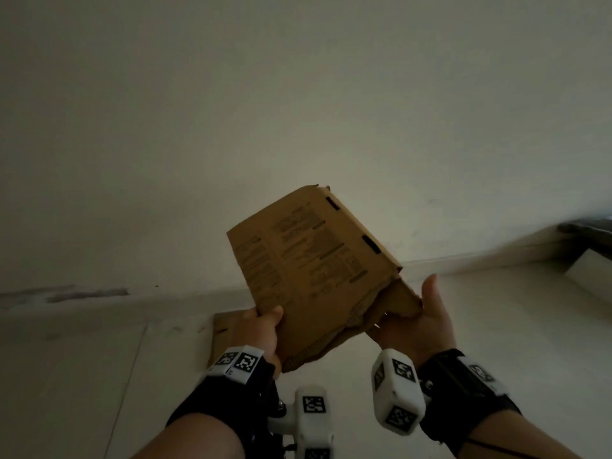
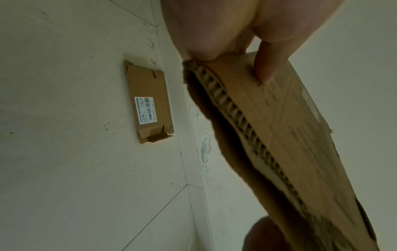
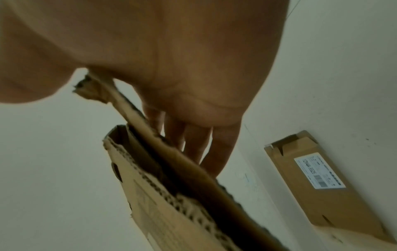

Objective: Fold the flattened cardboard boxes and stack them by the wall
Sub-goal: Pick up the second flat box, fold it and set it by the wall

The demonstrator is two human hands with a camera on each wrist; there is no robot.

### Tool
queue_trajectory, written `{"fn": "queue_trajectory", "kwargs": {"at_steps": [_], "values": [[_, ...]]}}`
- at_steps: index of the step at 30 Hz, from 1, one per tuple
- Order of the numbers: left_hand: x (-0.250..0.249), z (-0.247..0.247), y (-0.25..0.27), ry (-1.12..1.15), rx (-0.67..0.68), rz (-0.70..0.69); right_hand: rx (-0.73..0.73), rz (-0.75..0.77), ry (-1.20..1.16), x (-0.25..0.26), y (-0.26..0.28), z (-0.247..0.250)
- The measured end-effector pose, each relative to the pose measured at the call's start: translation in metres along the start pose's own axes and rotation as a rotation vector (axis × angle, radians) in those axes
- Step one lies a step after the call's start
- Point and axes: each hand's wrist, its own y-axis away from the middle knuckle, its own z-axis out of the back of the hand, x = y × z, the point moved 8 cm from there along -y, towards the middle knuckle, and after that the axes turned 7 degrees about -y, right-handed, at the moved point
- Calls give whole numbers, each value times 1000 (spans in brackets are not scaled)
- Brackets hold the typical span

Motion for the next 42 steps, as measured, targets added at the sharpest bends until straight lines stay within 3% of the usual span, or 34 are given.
{"fn": "queue_trajectory", "kwargs": {"at_steps": [8,14,17,21,23,32,42], "values": [[4,-10,1,156,85,-28,-95,-13,254,-48,-10,-21],[25,-2,-12,-26,147,65,-204,-1,247,-53,-30,1],[21,25,-27,-52,85,82,-224,-13,286,-58,-42,10],[9,93,-65,-7,-165,36,-228,-88,370,-66,-60,28],[12,120,-81,15,-225,55,-218,-126,399,-72,-69,37],[70,142,-125,-113,-80,199,-291,-245,504,-117,-108,100],[142,152,-175,-70,-199,287,-488,-399,555,-179,-134,182]]}}
